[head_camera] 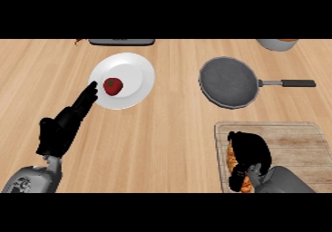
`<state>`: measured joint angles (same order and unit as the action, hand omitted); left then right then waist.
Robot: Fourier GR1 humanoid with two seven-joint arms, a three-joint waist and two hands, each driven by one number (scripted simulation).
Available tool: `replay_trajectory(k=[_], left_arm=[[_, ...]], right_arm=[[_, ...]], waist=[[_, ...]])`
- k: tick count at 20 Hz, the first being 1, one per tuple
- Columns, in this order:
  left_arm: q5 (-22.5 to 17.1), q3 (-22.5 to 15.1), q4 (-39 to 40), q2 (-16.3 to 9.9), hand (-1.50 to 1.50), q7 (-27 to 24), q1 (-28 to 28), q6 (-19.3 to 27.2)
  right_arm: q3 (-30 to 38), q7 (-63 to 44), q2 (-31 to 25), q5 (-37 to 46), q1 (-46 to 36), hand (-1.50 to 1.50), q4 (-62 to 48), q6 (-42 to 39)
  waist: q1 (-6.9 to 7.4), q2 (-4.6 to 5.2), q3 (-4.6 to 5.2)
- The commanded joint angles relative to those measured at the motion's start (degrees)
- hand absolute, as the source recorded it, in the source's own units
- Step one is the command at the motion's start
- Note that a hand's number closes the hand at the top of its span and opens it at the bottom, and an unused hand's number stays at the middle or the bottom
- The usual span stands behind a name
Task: Pick the croissant from the cutting board and place it in the pan
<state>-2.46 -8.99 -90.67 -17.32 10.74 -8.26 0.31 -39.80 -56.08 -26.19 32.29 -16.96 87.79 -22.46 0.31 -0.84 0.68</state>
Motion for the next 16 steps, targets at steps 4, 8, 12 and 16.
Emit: replay_trajectory(k=[4, 8, 12, 16], left_arm=[[0.15, 1.12, -0.12, -0.96, 0.0, -0.34, 0.49, -0.15], [-1.71, 2.61, -1.43, -1.45, 0.0, 2.13, -0.74, -1.06], [-0.03, 1.52, -0.79, -0.21, 0.0, 0.24, 1.34, -0.14], [0.42, 1.61, 0.52, 0.47, 0.0, -1.23, 1.38, -1.65]], right_arm=[[-13.75, 7.29, 13.05, 11.2, -0.43, 1.5, 14.65, 13.65], [-16.6, 5.18, 12.35, 22.26, -2.59, 1.5, 21.61, 18.64], [-16.74, 3.04, 12.19, 31.13, -4.11, 1.5, 28.36, 21.61], [-17.1, 4.27, 12.56, 36.21, 0.53, 1.5, 28.95, 25.69]], waist=[[-0.04, 0.12, -0.78], [-0.72, 0.13, -0.73], [-0.84, 0.38, -0.69], [-0.54, 0.75, -0.69]])
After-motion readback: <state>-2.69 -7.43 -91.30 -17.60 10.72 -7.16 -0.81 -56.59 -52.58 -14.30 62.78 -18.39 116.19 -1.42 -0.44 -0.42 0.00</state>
